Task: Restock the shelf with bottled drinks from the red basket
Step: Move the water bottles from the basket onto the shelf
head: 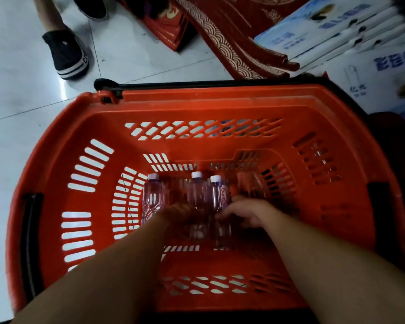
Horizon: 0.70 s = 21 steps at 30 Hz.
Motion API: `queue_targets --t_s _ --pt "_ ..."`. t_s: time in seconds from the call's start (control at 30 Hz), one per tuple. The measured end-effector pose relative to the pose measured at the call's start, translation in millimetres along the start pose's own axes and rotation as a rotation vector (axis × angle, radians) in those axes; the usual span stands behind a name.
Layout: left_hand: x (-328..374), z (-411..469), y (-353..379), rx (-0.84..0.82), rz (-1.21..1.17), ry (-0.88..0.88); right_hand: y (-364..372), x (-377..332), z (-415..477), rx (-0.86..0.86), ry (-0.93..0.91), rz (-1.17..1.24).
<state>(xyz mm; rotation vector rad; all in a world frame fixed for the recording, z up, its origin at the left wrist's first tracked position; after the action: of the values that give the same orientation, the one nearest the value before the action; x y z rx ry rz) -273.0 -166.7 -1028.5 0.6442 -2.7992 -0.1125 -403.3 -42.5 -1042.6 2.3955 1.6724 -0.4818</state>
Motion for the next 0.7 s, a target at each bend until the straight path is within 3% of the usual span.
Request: queue_targets --t_s 0.1,0.23,0.4,0.57,0.7 --pt "5 -11 -6 -0.012 0.005 0.010 -1 -15 -11 -0.078 -0.035 0.042" --pt "27 -39 -11 -0.116 0.006 0.126 -10 -38 -39 -0.049 -0.125 0.010" --pt "71 -108 9 -0.255 0.072 0.367 -31 -74 -113 0.038 -0.302 -0.003" --pt "95 -183 45 -0.264 0.039 0.571 -44 -82 -202 0.107 -0.503 0.139" --pt "103 -240 76 -0.257 0.006 0.870 -56 -80 -278 0.157 -0.716 0.160"
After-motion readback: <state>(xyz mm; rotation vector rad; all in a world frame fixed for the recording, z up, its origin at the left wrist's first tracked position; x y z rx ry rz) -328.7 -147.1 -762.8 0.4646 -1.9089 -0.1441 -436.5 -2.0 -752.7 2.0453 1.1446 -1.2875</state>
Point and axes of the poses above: each hand's wrist, its own z-axis towards the middle knuckle, its own y-axis out of the palm, x = y × z, the point moved 4 cm from there along z, towards the middle knuckle, and after that the axes turned 3 degrees about -y, right-handed, at the moved point
